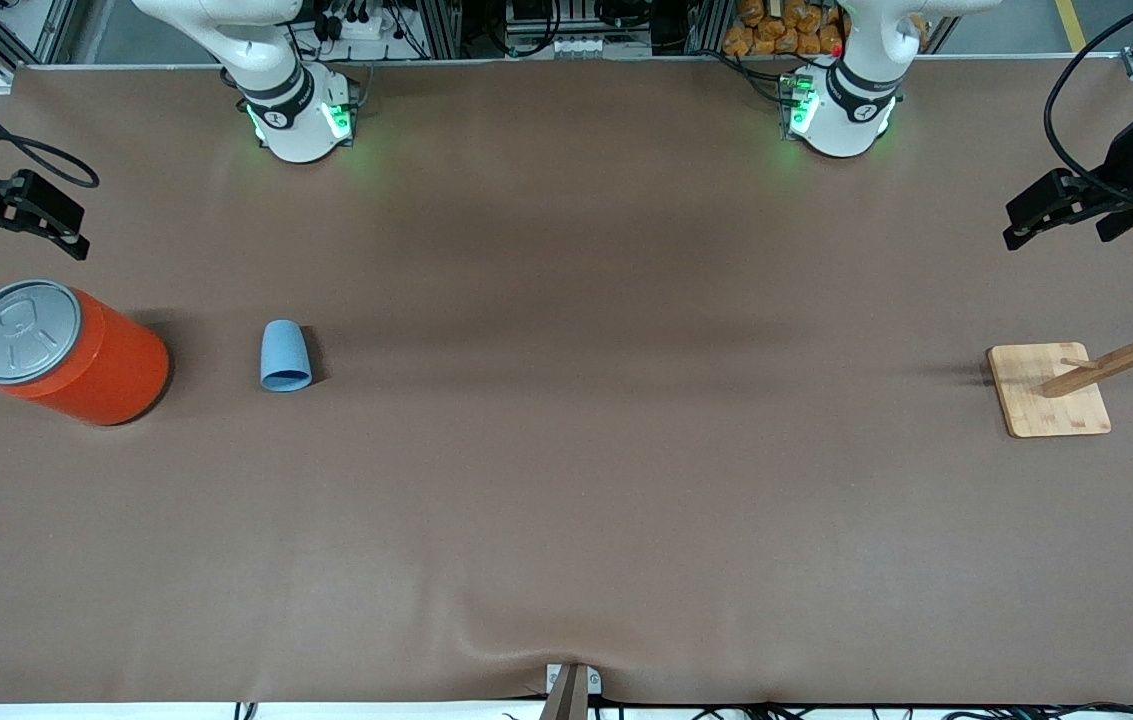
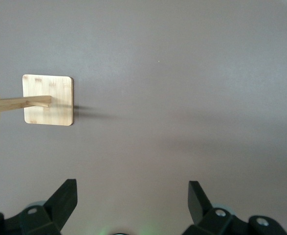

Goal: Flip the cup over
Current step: 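Reach the right gripper toward the upside-down blue cup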

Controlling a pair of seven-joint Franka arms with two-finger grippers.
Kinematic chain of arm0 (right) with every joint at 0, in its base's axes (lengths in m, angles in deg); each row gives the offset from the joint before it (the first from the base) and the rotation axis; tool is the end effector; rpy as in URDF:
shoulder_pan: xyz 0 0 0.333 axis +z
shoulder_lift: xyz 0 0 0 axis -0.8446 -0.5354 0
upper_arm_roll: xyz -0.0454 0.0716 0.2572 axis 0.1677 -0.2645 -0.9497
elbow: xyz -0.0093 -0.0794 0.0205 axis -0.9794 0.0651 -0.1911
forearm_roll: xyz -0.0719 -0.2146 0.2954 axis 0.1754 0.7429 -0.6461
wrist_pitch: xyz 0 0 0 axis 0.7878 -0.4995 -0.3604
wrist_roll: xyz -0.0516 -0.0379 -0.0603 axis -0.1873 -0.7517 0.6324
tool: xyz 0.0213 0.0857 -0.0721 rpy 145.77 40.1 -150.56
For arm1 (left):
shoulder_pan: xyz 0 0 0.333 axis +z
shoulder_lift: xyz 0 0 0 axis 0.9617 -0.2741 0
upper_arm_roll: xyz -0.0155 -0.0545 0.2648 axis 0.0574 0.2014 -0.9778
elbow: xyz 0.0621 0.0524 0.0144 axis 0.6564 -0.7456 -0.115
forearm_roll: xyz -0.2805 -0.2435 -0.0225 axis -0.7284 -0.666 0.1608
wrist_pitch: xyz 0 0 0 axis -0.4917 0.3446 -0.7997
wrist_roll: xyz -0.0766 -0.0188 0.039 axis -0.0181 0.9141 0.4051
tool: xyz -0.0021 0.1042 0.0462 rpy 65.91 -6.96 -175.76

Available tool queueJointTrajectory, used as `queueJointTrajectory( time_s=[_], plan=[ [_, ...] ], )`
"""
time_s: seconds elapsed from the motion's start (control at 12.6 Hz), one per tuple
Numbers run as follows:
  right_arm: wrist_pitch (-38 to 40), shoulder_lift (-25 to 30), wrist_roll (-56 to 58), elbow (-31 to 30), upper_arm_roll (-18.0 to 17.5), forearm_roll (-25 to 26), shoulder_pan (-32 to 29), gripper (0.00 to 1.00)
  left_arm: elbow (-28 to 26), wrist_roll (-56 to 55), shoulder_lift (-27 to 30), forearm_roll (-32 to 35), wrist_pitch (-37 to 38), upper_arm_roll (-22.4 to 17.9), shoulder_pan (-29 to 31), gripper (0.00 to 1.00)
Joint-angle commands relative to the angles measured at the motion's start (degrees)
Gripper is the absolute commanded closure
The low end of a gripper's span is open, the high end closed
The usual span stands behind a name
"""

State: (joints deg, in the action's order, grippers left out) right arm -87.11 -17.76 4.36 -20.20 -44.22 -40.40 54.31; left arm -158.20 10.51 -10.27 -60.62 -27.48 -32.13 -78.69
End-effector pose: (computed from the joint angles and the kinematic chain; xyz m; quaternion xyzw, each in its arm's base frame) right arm 0.5235 0.0257 0.6199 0.9994 0.0125 0.0250 0.0191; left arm 0.5145 -0.0520 0.6002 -0.9990 -0.0445 0.0031 0.0024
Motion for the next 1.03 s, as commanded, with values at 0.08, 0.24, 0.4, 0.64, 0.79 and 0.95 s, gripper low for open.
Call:
queueJointTrajectory(
  time_s=[0.08,0.24,0.4,0.64,0.79,0.95],
  plan=[
    [0.26,-0.93,0.52,1.51,0.47,-1.04,0.16,0.0,1.35,0.57,-0.42,-0.1,1.25,0.31,0.56,0.0],
    [0.79,-1.02,0.52,1.51,0.56,-0.96,0.24,0.0,1.44,0.58,-0.42,-0.1,1.25,0.31,0.56,0.0],
    [0.97,-3.12,1.13,1.51,0.56,-0.69,0.5,0.0,1.27,0.66,-0.5,-0.1,1.25,0.31,0.64,0.0],
    [6.49,-5.31,3.85,-0.6,0.2,-0.69,3.22,0.0,1.09,0.66,-0.68,-0.1,1.25,0.31,0.56,0.0],
    [6.51,-10.32,2.8,-3.39,0.12,-1.39,4.89,0.0,1.18,0.58,-0.68,-0.1,1.25,0.31,0.56,0.0],
    [3.98,-13.75,2.89,-8.22,0.12,-5.25,5.25,0.0,1.09,0.58,-0.68,-0.1,1.25,0.31,0.47,0.0]
  ],
)
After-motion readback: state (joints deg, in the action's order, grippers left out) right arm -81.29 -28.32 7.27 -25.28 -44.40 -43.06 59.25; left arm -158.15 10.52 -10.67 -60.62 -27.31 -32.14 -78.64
